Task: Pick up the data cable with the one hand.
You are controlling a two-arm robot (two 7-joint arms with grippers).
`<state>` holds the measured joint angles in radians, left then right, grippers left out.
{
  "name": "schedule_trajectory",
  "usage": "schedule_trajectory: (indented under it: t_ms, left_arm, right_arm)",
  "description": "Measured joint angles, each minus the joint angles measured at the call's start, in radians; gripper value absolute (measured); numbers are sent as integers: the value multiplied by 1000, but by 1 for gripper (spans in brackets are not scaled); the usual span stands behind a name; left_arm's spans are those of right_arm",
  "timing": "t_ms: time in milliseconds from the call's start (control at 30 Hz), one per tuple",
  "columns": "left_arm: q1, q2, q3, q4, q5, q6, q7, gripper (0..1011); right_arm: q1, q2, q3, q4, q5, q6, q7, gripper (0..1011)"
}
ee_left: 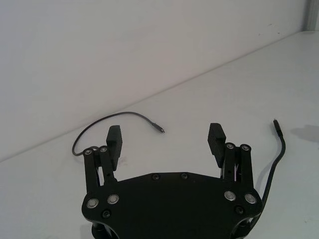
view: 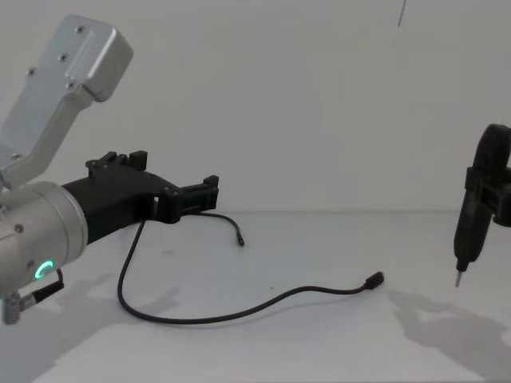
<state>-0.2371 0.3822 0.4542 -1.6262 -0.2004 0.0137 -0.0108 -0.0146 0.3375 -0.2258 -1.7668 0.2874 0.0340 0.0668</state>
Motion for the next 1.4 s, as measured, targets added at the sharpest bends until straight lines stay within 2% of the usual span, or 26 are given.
schedule_trajectory:
  t_ms: [633,967,1133,1200,1400]
  left_arm:
    - [-1,0,1,2,-1,1,-6,1001]
    - [-27,11,13,22,-21,4,-86,1001]
    - [-53,19,26,44,-42,7,-163,1001]
    - [-56,20,28,47,-45,8,-173,1001]
    - [-95,26,50,84,-69,13,-275,1001]
  right_arm:
    - [0,0,0,0,0,0,0,269]
    - [0,0,0,0,0,0,0,269]
    - [0,0,0,0,0,0,0,269]
    - [0,0,0,0,0,0,0,269]
    - [0,0,0,0,0,0,0,269]
